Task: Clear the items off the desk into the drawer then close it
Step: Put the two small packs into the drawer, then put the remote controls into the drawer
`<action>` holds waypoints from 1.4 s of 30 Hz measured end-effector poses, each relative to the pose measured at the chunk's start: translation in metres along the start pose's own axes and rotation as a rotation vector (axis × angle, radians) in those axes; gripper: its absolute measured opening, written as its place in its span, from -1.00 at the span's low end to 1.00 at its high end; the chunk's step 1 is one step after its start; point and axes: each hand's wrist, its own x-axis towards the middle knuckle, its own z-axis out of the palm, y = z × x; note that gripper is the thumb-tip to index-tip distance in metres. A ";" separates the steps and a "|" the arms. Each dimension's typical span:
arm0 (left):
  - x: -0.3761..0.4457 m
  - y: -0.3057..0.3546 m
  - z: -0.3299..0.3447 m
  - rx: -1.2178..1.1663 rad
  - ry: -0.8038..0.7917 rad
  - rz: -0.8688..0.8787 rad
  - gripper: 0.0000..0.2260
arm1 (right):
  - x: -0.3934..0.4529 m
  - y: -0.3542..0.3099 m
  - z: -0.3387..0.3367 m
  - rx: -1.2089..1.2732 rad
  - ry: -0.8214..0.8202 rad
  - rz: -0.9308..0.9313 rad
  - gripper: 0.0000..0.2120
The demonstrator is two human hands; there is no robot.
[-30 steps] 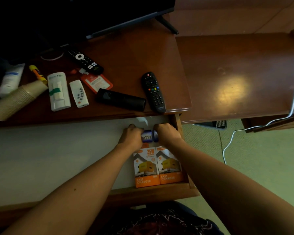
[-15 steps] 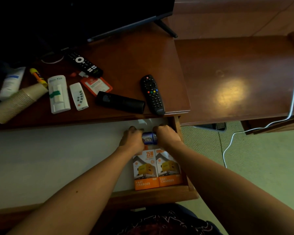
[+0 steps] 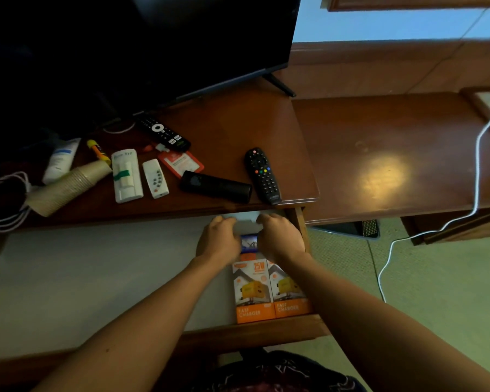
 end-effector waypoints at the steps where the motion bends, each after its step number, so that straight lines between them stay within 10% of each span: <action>1: -0.003 0.001 -0.006 -0.033 0.042 0.015 -0.67 | -0.004 -0.004 -0.004 0.000 0.055 -0.014 -0.69; 9: 0.007 0.018 -0.051 -0.195 0.234 -0.044 -0.69 | 0.008 -0.027 -0.043 0.049 0.368 -0.059 -0.87; 21: 0.051 0.054 -0.072 0.092 -0.096 -0.256 -0.47 | 0.060 -0.020 -0.057 -0.041 0.146 0.118 -0.65; 42: 0.079 0.069 -0.048 0.243 0.021 -0.135 -0.47 | 0.086 0.007 -0.078 0.000 0.129 0.108 -0.60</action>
